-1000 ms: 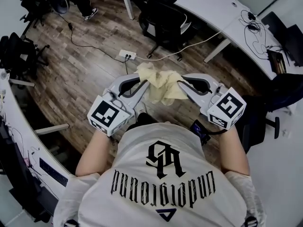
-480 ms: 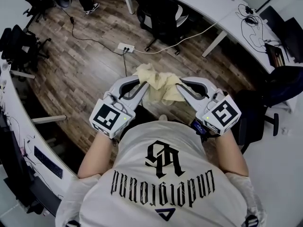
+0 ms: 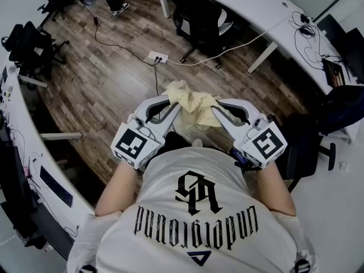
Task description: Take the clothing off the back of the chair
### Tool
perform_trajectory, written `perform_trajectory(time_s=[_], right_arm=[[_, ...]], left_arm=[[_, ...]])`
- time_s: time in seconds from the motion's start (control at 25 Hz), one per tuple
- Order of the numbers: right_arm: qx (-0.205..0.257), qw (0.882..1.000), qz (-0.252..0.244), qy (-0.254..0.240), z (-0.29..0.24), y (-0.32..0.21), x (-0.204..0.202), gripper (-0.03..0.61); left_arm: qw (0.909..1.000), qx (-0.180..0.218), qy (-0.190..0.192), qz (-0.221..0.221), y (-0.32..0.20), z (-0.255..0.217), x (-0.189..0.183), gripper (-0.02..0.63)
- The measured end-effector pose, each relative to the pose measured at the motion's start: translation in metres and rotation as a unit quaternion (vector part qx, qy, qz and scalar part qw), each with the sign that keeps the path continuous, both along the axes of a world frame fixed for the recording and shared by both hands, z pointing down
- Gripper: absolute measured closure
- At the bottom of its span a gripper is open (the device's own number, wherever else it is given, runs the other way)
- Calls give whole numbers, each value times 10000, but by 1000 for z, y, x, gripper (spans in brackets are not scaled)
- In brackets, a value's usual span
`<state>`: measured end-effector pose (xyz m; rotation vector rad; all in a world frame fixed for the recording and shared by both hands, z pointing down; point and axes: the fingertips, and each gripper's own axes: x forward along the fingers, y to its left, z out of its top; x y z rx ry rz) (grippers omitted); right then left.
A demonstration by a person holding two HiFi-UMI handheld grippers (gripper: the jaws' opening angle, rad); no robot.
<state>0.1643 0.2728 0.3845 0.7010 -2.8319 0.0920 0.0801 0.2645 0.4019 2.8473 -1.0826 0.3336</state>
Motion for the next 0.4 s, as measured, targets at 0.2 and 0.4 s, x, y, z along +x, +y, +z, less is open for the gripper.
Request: perform_trajectory(time_s=[0.2,0.4], right_arm=[[40,10000,-26,-3,-2,7,-7,538],[37,10000,-17,-3,-1,16,-13,538]], left_arm=[[9999,151,4,-27,7,-4,-7,529],[9999,-126,61,-79,19,-5,-10,531]])
